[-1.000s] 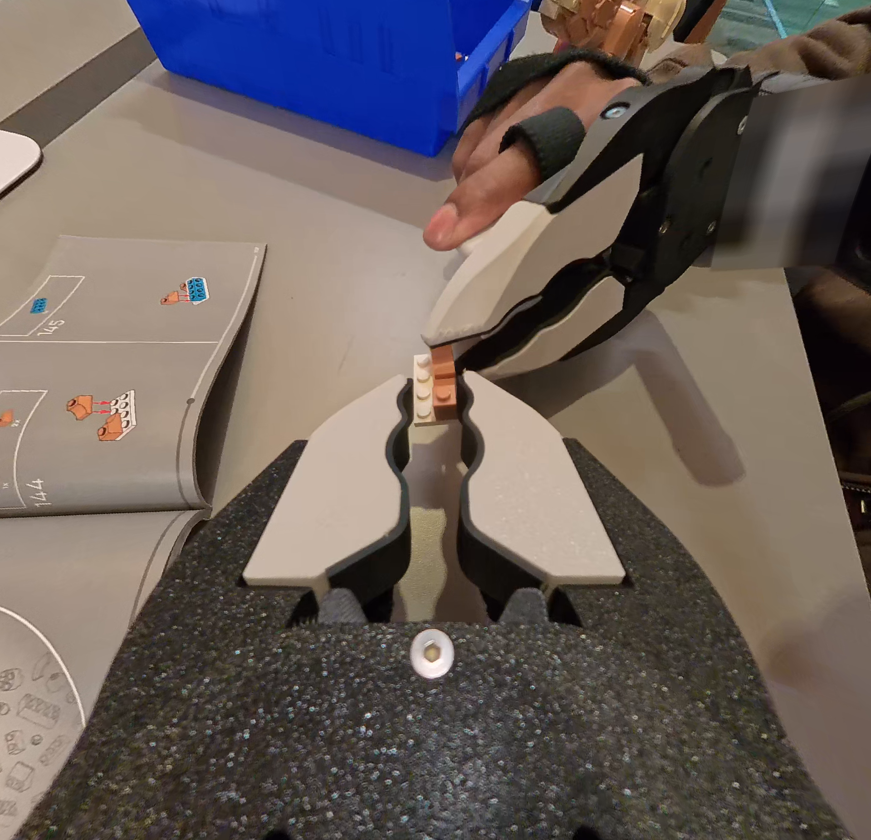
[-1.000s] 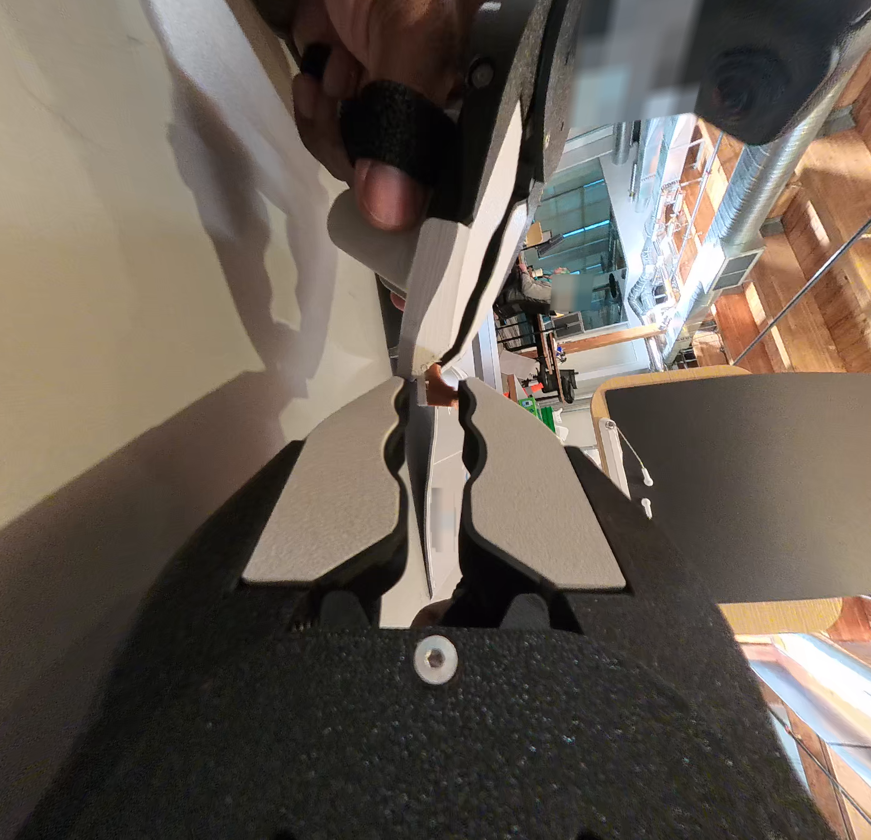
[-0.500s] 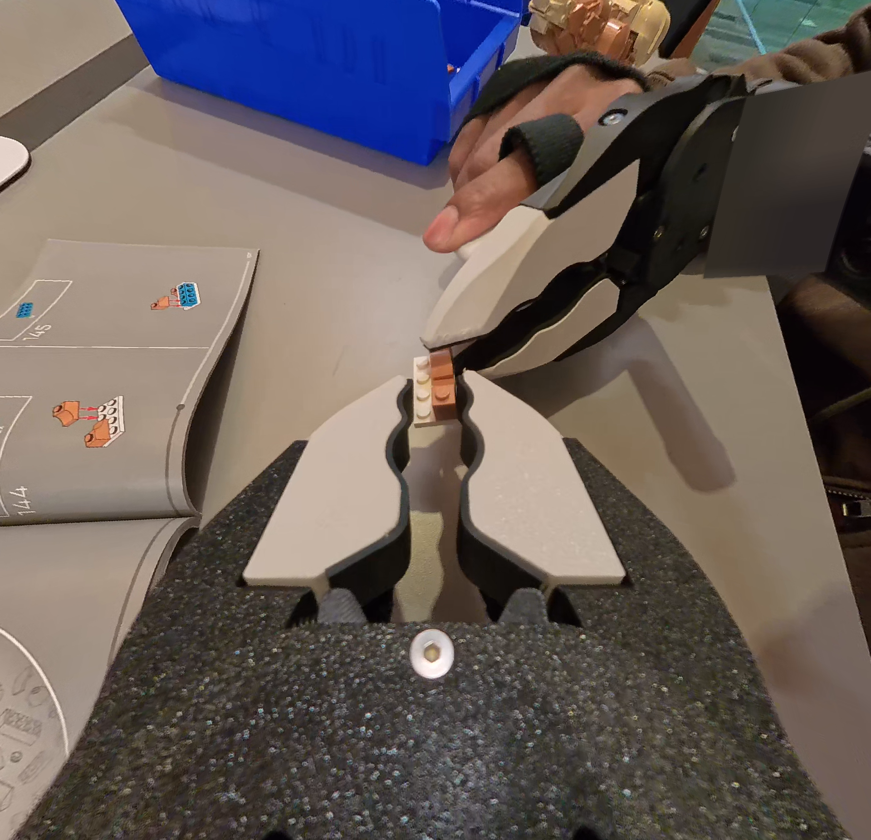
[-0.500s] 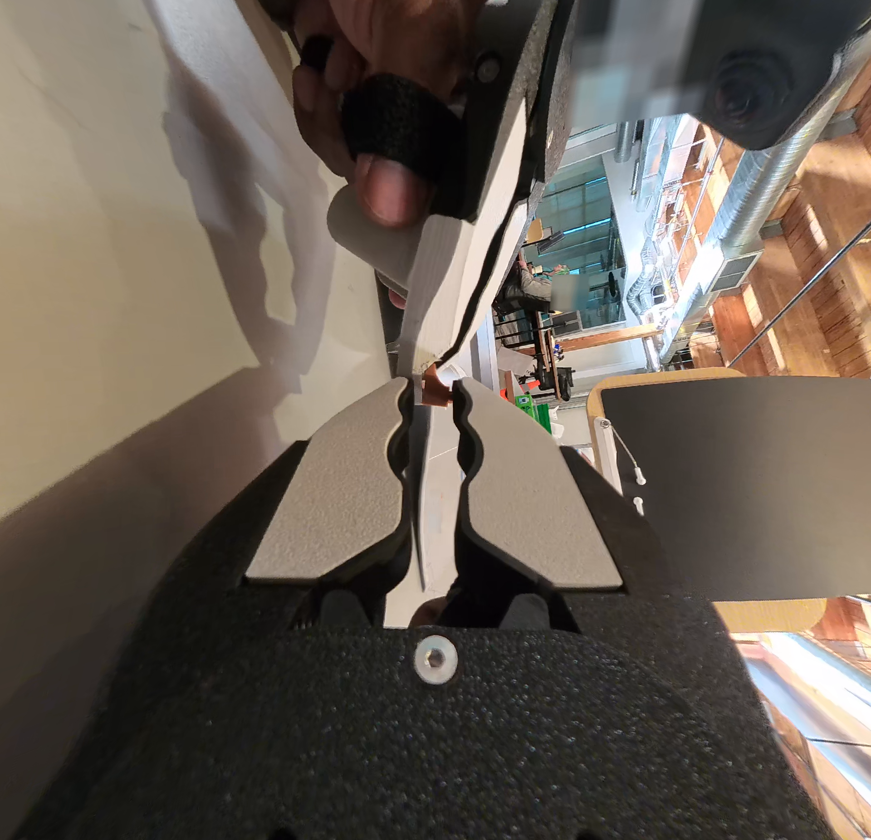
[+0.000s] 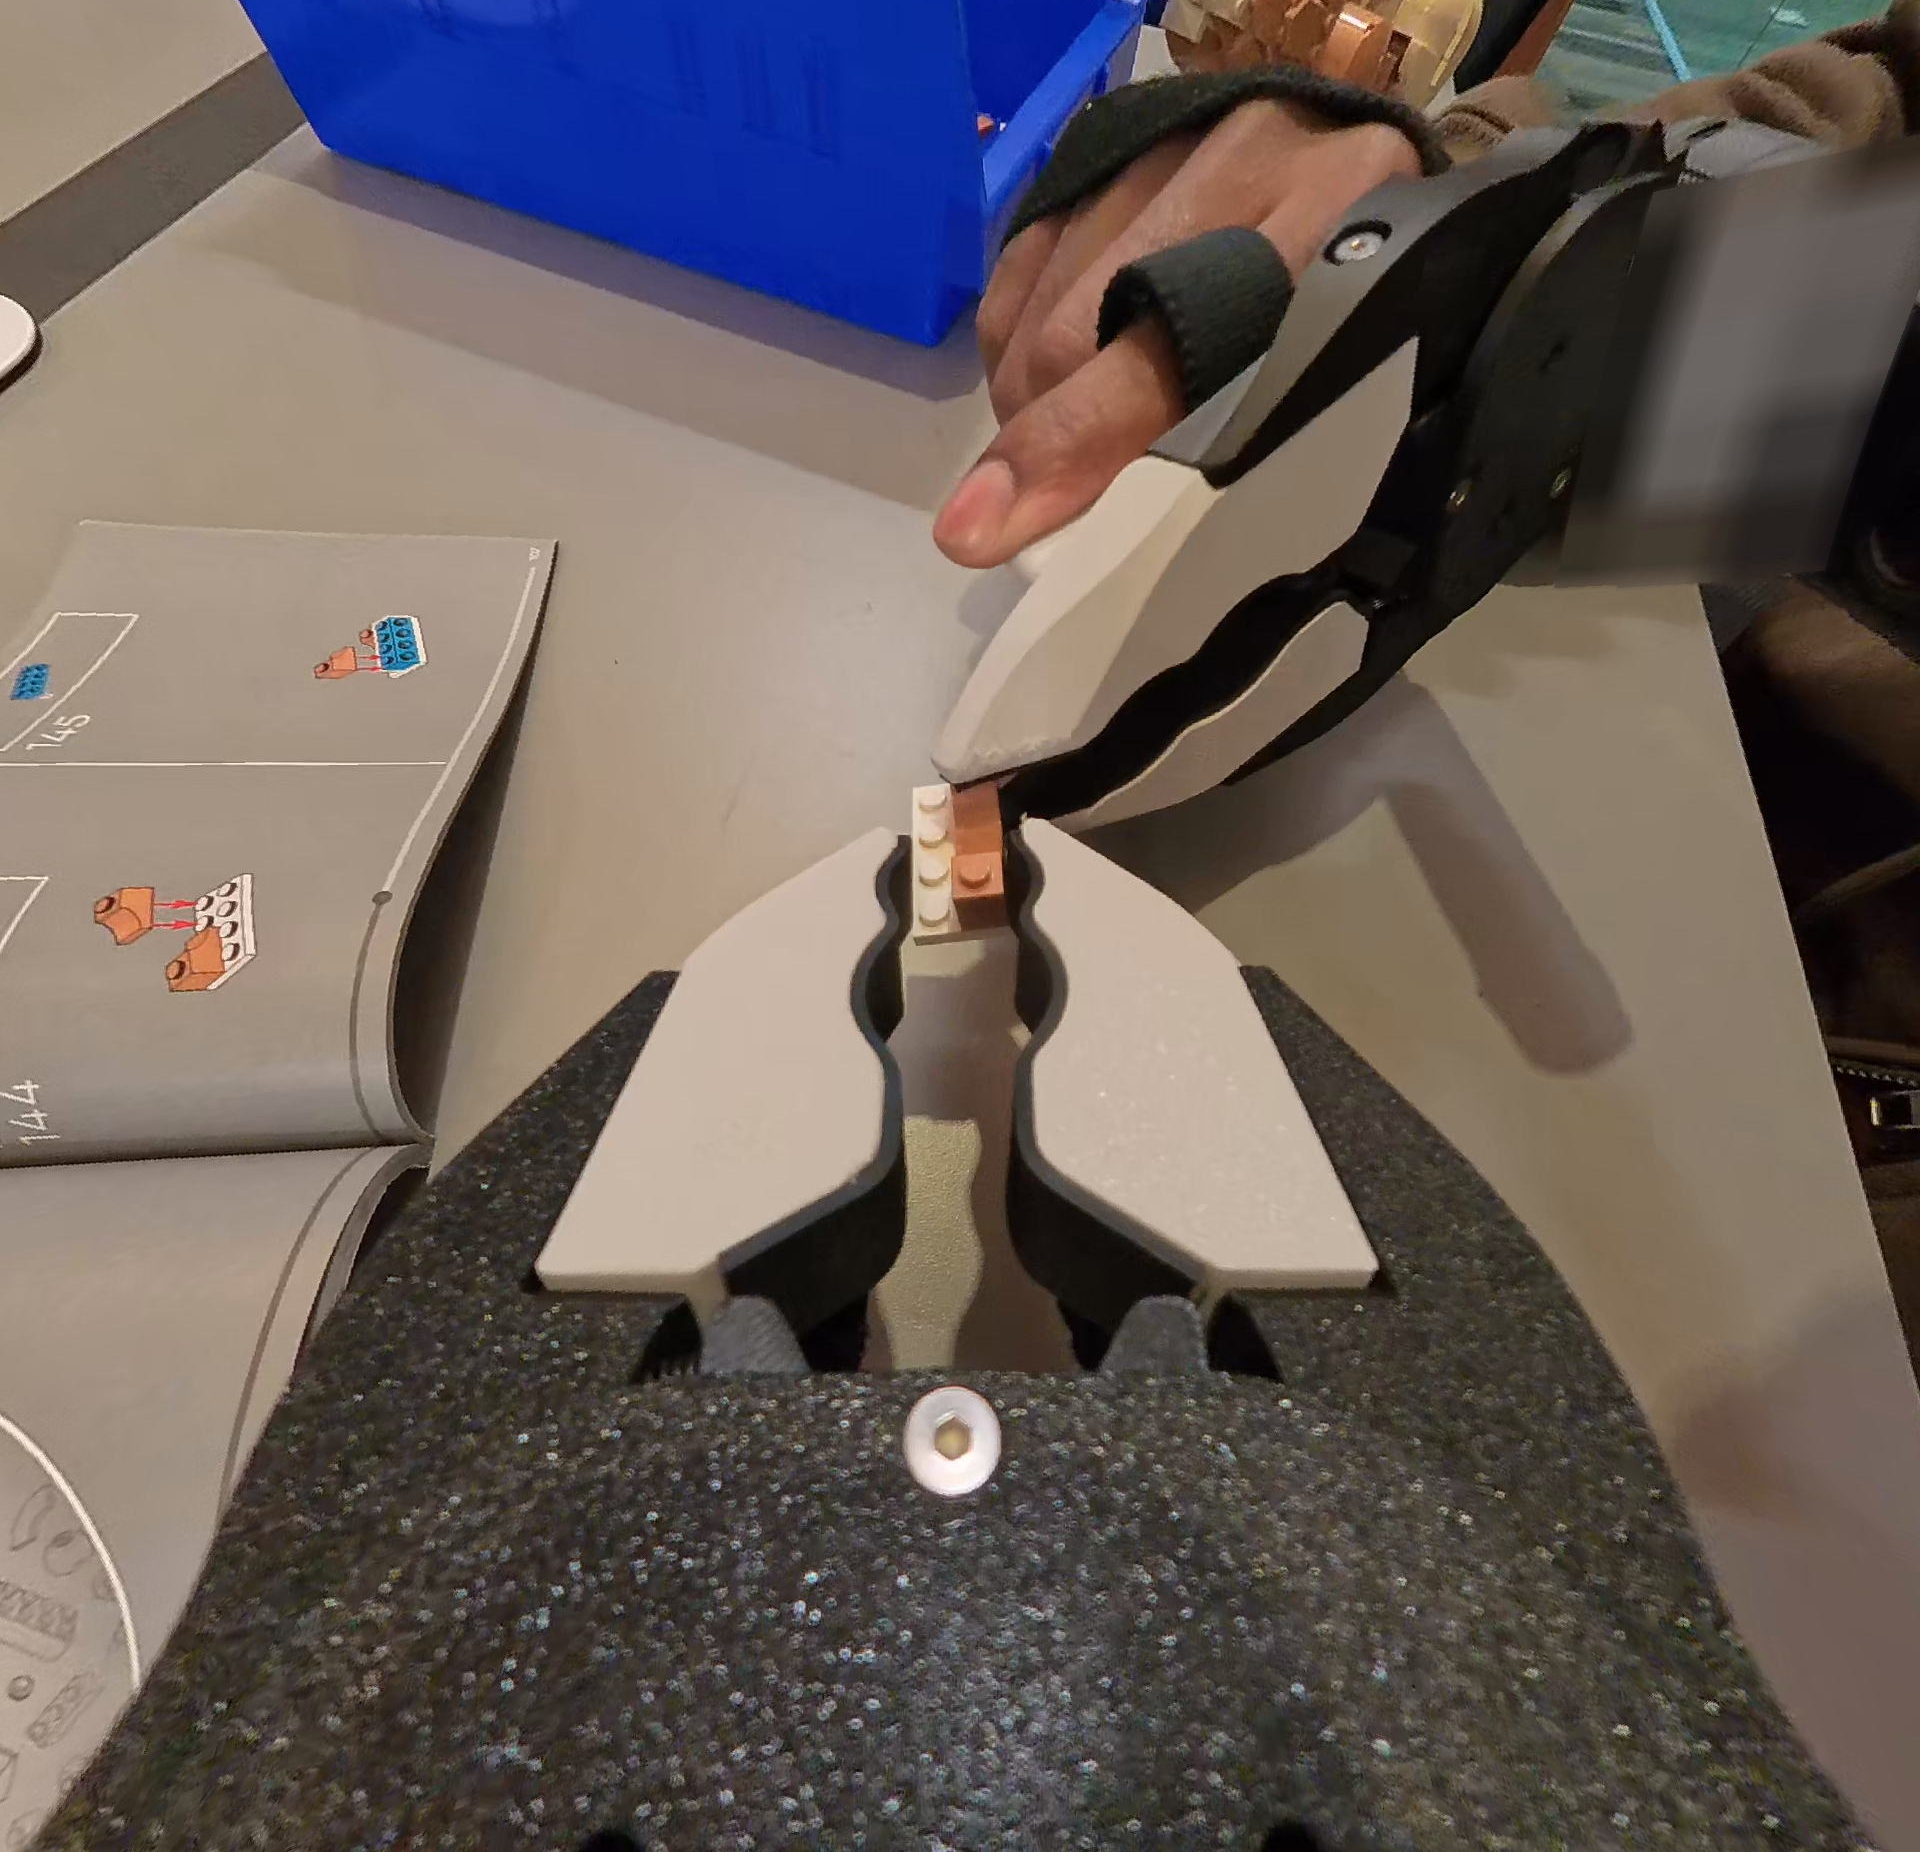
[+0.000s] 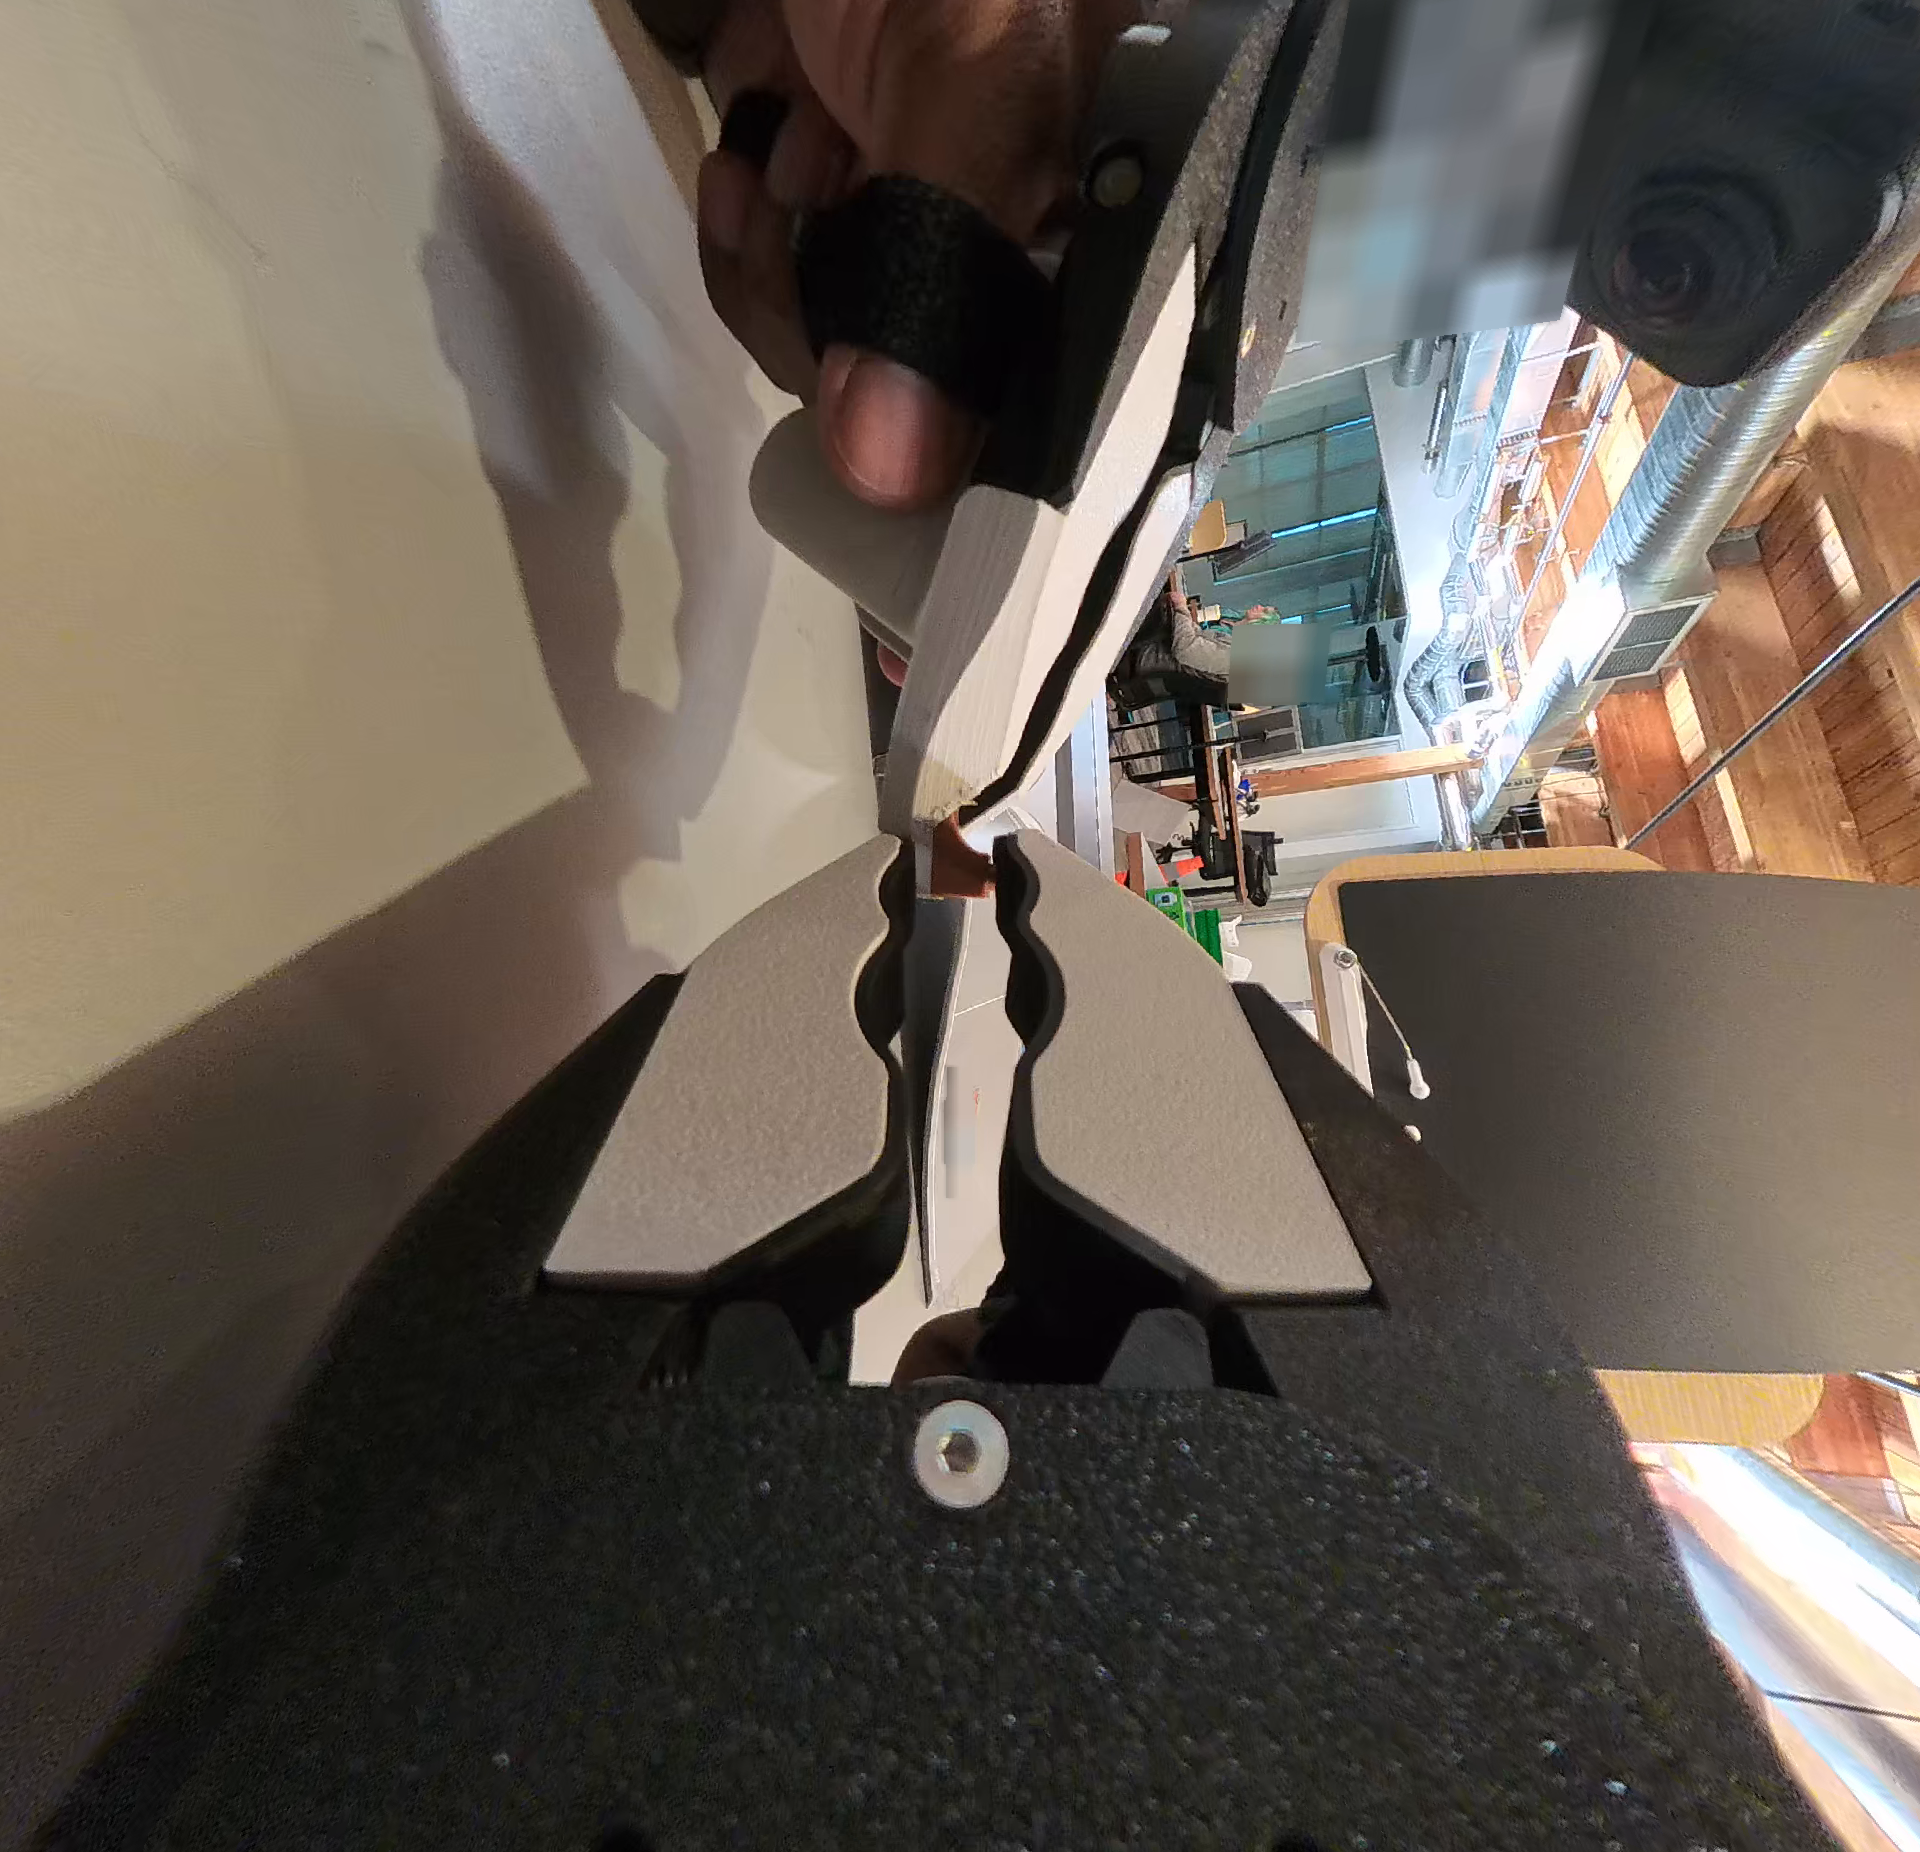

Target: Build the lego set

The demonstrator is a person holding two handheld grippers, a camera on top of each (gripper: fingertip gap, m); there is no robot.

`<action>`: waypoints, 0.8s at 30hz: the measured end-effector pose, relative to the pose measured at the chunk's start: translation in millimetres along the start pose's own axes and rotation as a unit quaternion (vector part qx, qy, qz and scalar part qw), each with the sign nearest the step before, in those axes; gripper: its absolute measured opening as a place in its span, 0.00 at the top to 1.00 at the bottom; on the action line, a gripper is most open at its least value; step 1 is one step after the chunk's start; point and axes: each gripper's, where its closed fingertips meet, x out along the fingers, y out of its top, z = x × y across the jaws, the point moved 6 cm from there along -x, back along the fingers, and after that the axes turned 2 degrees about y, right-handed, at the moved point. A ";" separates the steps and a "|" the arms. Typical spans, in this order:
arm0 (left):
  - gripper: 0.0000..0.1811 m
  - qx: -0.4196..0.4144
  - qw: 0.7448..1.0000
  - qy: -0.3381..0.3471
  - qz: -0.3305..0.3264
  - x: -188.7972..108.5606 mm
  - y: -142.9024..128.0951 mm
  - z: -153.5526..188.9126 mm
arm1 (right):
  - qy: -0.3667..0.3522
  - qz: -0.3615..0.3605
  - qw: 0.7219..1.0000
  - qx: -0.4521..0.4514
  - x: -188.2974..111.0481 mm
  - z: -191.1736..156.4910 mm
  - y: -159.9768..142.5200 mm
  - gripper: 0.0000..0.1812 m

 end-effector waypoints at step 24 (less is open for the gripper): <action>0.91 -0.014 1.000 0.009 0.021 -2.9 2.0 -4.9 | -0.019 -0.006 0.999 0.039 4.0 -1.5 -3.1 0.84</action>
